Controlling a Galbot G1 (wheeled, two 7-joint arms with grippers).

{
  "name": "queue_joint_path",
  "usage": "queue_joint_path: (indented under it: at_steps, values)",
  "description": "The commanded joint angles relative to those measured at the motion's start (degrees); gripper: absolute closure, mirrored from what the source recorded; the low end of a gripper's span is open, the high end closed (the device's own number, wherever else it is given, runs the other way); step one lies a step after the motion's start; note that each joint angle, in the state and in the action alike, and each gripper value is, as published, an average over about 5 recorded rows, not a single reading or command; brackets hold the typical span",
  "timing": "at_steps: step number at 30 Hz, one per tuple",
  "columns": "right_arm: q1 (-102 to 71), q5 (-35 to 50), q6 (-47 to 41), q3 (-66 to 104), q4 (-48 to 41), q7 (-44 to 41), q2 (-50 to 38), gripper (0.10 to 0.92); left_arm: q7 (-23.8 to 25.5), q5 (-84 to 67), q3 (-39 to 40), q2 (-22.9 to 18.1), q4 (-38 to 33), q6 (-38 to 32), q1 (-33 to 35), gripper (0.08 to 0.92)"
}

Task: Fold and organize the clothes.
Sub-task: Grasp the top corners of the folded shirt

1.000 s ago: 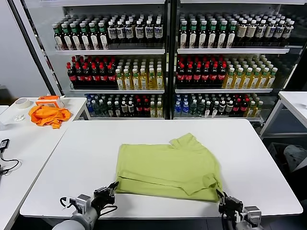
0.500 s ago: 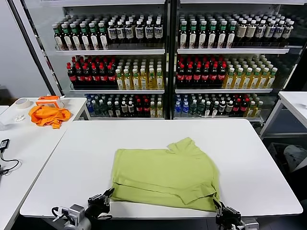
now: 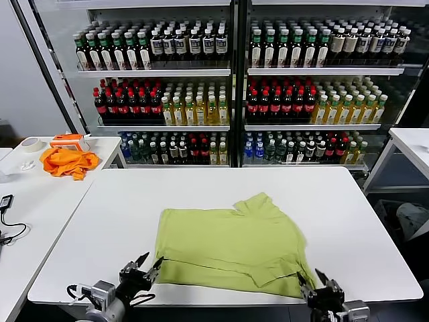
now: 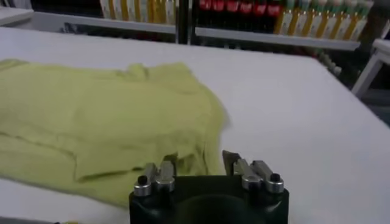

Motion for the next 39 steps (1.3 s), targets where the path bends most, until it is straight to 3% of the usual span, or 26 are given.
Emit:
queue_joint_path:
  at_steps: [1,5,11,20,29,39]
  values:
    - [18.1,2.8,-2.5,-5.6,-4.8,2.6,-2.1,0.307,-0.5,-8.6,3.7,1.7,8.0,-1.5,-14.7,0.428]
    - [30.1,4.6,-2.6,-13.5,-12.7,3.6,-1.8,0.219,-0.2,-9.9,6.4,1.8,13.5,-0.8,-22.3,0.307]
    - [41.9,6.6,-2.6,-19.6,-23.3,4.4,1.7,0.203,-0.1,-11.3,8.5,0.7,18.8,1.9,-28.8,0.186]
    - [52.4,8.0,-2.5,-24.2,-36.5,5.9,7.5,0.203,2.1,-10.1,13.4,-1.5,32.0,0.7,-36.8,0.177]
    - [58.8,9.9,-1.2,-25.5,-51.0,3.6,11.6,0.203,3.3,-8.7,15.4,-2.1,39.8,0.9,-42.7,0.177]
    - [61.2,8.5,4.6,-27.2,-58.5,-0.2,14.5,0.203,4.1,-7.6,16.3,-1.7,41.7,-0.7,-43.2,0.177]
